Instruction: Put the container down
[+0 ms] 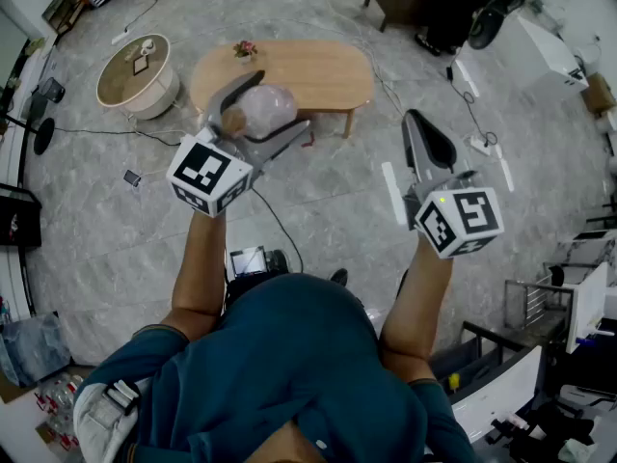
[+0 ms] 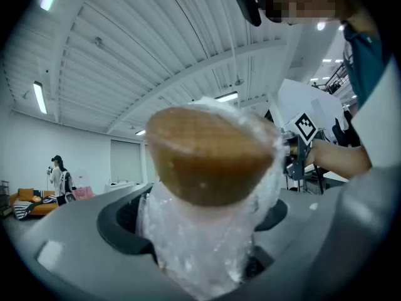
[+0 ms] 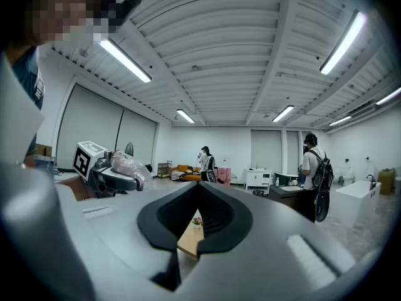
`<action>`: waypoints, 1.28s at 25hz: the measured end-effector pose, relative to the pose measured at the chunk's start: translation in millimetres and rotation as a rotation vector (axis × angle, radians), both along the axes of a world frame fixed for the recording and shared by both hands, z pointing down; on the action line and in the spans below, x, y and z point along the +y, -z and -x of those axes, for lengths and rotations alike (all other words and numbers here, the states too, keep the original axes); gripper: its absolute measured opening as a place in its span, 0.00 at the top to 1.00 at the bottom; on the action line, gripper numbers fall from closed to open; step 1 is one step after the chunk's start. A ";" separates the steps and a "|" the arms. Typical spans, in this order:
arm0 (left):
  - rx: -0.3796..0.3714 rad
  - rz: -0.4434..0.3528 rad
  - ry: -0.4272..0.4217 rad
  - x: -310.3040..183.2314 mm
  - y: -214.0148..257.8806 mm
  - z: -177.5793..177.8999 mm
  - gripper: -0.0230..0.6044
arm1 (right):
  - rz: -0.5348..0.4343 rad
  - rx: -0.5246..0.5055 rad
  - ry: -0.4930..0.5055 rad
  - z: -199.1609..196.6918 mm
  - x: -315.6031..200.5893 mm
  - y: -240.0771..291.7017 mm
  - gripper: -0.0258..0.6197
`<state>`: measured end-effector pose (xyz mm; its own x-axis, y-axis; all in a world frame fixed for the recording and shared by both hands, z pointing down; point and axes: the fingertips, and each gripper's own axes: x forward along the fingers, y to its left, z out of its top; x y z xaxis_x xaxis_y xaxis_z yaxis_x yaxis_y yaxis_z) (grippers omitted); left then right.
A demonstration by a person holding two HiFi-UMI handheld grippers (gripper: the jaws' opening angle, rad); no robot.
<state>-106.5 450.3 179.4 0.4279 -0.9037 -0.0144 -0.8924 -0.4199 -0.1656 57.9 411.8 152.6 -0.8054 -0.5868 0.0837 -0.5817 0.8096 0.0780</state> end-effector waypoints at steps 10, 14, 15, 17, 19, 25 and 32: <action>0.013 -0.007 -0.012 8.9 -5.2 23.3 0.31 | -0.001 0.015 -0.006 24.2 11.6 -6.3 0.95; 0.027 -0.022 -0.014 7.8 -2.5 33.1 0.31 | -0.003 0.023 -0.014 31.9 12.3 -5.4 0.95; 0.031 -0.024 -0.015 7.8 -2.5 35.1 0.31 | 0.001 0.024 -0.015 33.6 12.7 -5.8 0.95; 0.039 -0.027 -0.017 7.5 -2.2 38.1 0.31 | 0.013 0.014 -0.013 36.0 12.9 -6.0 0.95; 0.044 -0.028 -0.017 5.3 -2.2 38.6 0.31 | 0.025 -0.011 -0.011 35.5 11.0 -5.7 0.95; 0.048 -0.008 -0.013 -8.2 -10.4 22.2 0.31 | 0.035 -0.040 -0.028 16.9 -8.5 -9.4 0.95; 0.036 0.009 0.065 -30.8 -13.5 22.8 0.31 | 0.053 -0.071 0.046 20.1 -50.5 -15.3 0.94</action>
